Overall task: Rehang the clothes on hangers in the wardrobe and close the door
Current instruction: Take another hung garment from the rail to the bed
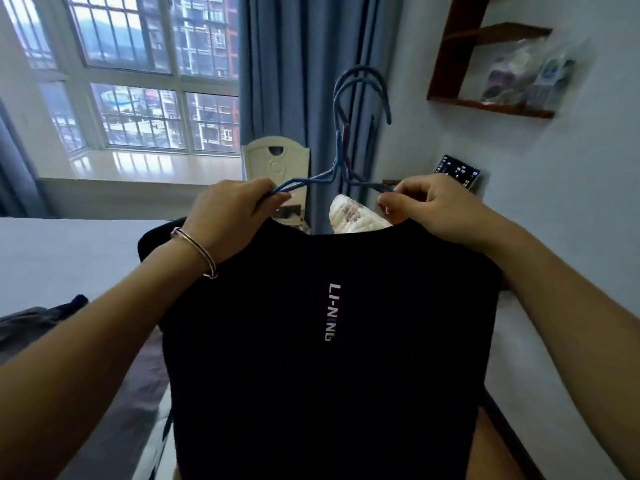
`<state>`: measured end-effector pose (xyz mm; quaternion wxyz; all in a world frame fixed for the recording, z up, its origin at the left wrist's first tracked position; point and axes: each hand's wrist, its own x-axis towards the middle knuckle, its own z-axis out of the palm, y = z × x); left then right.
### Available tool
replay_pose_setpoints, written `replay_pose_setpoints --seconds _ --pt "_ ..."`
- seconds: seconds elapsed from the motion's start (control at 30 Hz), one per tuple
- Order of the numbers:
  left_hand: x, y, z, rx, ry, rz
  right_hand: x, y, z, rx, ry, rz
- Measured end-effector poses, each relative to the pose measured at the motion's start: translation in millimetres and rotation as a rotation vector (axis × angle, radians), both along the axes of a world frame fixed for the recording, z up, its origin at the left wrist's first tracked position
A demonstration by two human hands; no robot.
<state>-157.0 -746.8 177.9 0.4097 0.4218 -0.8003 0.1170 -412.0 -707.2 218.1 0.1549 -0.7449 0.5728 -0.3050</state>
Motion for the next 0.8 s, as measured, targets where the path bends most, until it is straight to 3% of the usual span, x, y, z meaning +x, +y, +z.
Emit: replay_pose_setpoints --seconds 0.23,0.37,0.43,0.57,0.8 --pt "66 -71 -6 0.208 0.094 0.167 60 -149 -14 -0.014 -0.082 0.278" --pt "109 -112 -22 0.428 0.079 0.436 88 -239 -22 -0.019 -0.109 0.424" --pt "120 -137 -33 0.419 0.046 0.55 104 -286 -27 -0.032 -0.11 0.499" --pt "126 -194 -40 0.312 0.203 0.663 132 -376 -21 -0.06 -0.025 0.622" --pt "155 -261 -43 0.151 0.285 0.895 199 -502 -26 -0.091 0.083 0.771"
